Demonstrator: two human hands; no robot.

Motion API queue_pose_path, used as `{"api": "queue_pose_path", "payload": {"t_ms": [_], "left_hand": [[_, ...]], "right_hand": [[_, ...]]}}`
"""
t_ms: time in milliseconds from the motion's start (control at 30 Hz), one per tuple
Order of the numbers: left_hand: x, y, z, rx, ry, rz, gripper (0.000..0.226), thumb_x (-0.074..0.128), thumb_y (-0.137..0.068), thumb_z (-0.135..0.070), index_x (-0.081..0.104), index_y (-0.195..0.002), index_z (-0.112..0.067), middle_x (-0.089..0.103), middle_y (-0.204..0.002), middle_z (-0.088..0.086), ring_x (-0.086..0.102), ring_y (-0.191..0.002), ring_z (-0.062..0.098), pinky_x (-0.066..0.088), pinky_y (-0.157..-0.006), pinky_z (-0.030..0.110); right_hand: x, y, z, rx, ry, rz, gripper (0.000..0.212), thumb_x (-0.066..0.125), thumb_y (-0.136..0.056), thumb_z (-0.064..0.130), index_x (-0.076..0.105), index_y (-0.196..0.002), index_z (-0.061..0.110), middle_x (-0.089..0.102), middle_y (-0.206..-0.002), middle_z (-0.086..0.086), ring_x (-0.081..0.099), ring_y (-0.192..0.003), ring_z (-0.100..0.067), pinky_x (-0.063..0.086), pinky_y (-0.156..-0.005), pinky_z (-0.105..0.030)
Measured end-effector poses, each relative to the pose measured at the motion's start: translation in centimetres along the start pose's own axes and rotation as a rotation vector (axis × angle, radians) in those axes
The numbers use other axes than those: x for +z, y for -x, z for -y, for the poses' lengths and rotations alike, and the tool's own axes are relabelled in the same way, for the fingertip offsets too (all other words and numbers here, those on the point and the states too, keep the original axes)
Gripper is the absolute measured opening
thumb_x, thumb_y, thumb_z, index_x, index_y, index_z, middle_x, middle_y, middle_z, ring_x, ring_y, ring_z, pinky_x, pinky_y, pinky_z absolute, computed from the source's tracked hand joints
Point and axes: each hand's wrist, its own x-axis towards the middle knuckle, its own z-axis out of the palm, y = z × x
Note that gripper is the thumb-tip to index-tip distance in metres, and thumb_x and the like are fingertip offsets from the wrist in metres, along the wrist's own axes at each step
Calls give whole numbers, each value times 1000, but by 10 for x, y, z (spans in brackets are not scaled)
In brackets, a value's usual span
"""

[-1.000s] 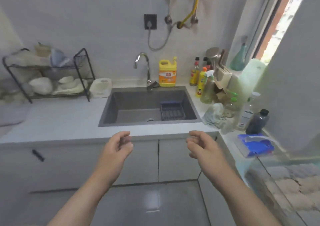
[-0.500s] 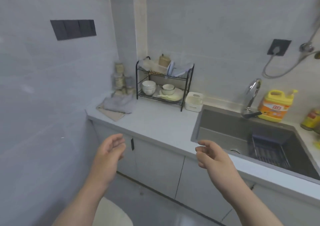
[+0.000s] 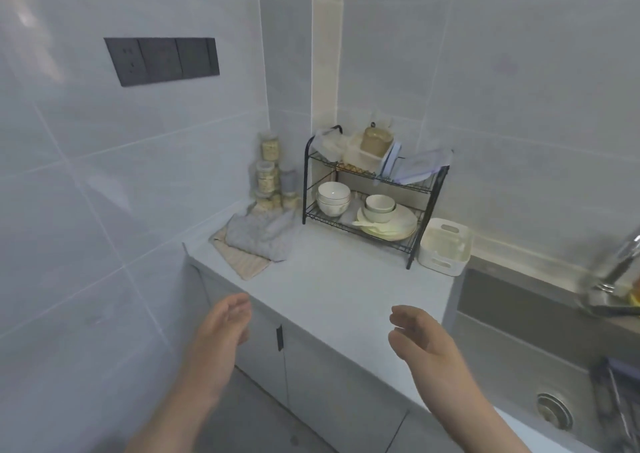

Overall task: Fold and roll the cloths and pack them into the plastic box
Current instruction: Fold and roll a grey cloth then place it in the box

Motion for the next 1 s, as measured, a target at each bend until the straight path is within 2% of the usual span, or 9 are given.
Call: {"api": "queue_pose_path", "payload": {"t_ms": [67,133,267,433,600,800,867,933,1000], "left_hand": [[12,-21,-6,-19,6,-26,11,62,-88,-19,63,-97,-25,65,-110,3,60,-105,18,45,-101,45],[20,-41,-11,-17,0,-59,17,65,-80,-26,65,-97,-24,64,-113,4,59,-109,21,45,-100,45],[30,-77,-19,-3,4,-89,12,57,-93,-15,65,-100,-21,62,-115,3,57,-112,18,46,-98,40],[28,-126,-25,0,-21,-142,18,53,-93,-8,64,-101,-19,62,-113,6,57,-112,21,46,-97,41],[22,-192,-30,-28,-9,-143,16,52,-94,-9,63,-101,-18,60,-115,6,56,-110,22,46,-96,39],[15,-318,-28,-91,-15,-82,8,53,-94,-15,61,-94,-16,62,-100,5,59,-94,18,46,-92,39],[11,-372,-18,-119,-101,-54,5,60,-86,-26,61,-87,-21,62,-97,5,59,-91,22,45,-89,40],[6,-426,-5,-174,-232,-32,17,59,-74,-35,63,-85,-23,65,-96,4,61,-92,26,47,-90,42],[3,-476,7,-221,-357,9,18,55,-76,-33,65,-86,-20,66,-93,7,62,-91,28,47,-86,41]], "right_hand": [[-7,-33,4,-4,-21,20,27,56,-93,17,57,-111,36,60,-116,19,55,-110,-1,40,-90,-25],[-11,-62,7,-5,-30,45,27,55,-93,16,56,-108,37,61,-115,16,57,-106,-5,42,-93,-28],[-5,-112,15,-7,-37,110,27,56,-93,15,56,-104,39,60,-113,14,58,-102,-9,44,-84,-25],[14,-164,31,-7,-14,188,26,54,-92,16,54,-110,35,59,-116,12,59,-102,-11,46,-91,-28],[34,-218,44,13,5,190,27,55,-92,16,56,-115,30,59,-114,11,59,-101,-4,48,-89,-29],[92,-303,44,75,56,181,27,57,-91,18,56,-115,31,59,-112,8,59,-99,-6,50,-89,-31],[121,-338,44,110,56,159,27,57,-91,20,55,-115,32,58,-113,7,59,-98,-7,49,-85,-28],[152,-374,45,148,59,119,26,57,-92,20,55,-116,30,58,-113,6,59,-96,-8,48,-79,-24],[183,-412,45,191,66,74,26,56,-92,20,55,-118,26,58,-111,5,58,-92,-8,47,-75,-21]]}}
